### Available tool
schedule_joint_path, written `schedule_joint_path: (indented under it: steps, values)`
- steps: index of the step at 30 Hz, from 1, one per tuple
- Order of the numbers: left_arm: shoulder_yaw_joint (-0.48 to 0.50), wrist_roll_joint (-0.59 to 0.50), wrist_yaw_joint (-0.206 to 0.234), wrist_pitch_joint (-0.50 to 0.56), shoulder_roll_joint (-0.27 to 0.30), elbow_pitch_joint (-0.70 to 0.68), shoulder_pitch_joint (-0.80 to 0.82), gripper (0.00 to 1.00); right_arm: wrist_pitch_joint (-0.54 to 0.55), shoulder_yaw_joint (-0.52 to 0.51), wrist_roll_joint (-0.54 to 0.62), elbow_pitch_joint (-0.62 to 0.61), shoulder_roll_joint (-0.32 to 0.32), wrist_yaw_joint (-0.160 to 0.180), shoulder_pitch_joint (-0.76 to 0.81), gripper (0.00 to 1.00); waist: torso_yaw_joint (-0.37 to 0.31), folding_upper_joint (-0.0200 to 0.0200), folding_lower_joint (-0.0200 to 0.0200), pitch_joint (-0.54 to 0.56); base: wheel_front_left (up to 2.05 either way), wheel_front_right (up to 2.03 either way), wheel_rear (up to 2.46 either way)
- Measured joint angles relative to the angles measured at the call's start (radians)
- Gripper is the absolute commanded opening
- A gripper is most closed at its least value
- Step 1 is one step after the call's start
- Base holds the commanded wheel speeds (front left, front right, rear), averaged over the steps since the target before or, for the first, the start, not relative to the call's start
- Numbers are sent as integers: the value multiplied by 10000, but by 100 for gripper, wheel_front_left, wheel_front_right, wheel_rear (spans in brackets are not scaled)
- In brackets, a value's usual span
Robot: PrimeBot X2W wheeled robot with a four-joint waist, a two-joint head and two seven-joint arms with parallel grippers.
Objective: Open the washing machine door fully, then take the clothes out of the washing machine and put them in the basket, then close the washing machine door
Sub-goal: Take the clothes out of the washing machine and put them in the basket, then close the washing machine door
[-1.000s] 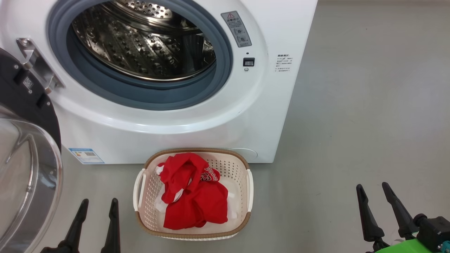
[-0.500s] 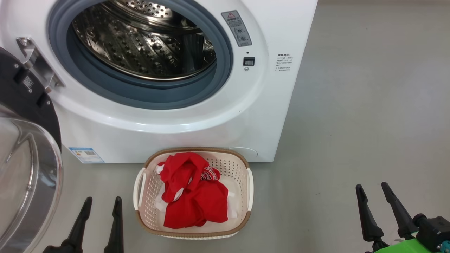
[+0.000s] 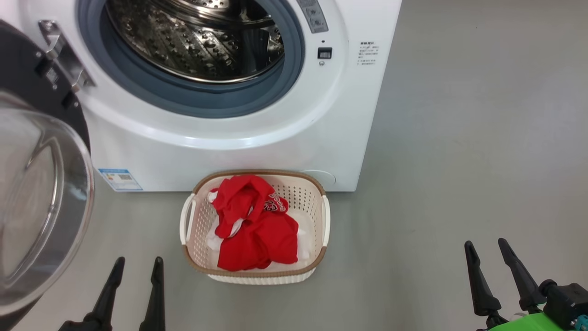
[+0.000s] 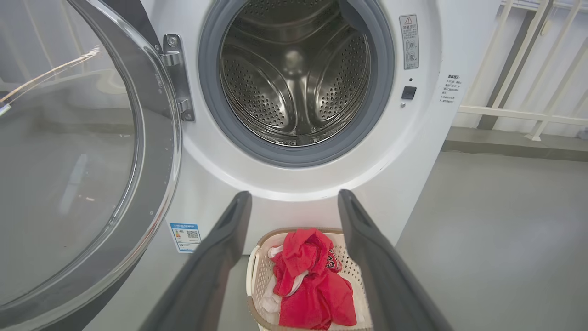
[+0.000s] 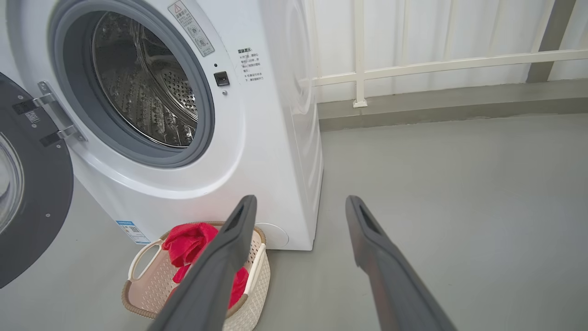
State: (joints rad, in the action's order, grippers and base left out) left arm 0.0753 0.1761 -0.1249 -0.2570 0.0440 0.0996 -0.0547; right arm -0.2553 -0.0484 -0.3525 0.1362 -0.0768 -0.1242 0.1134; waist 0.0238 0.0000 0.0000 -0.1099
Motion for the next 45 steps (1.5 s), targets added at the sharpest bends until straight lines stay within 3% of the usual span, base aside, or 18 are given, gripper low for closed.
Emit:
schedule_joint_path:
  steps: [25, 34, 45]
  values:
    - [-125, 119, 0, 0, 0, 157, -23, 100, 0, 100, -73, 10, -69, 0, 77, 100, 333, 0, 0, 223, -23, 23, 0]
    - [-339, 426, 288, 0, 0, 389, -38, 100, 0, 445, -73, 130, -261, 0, 78, 100, 1248, 0, 0, 282, 0, 0, 0]
    - [-656, 732, 669, 2, 0, 654, -346, 100, 0, 1028, -174, 360, -550, 0, 76, 100, 2999, 0, 0, 492, 0, 0, 0]
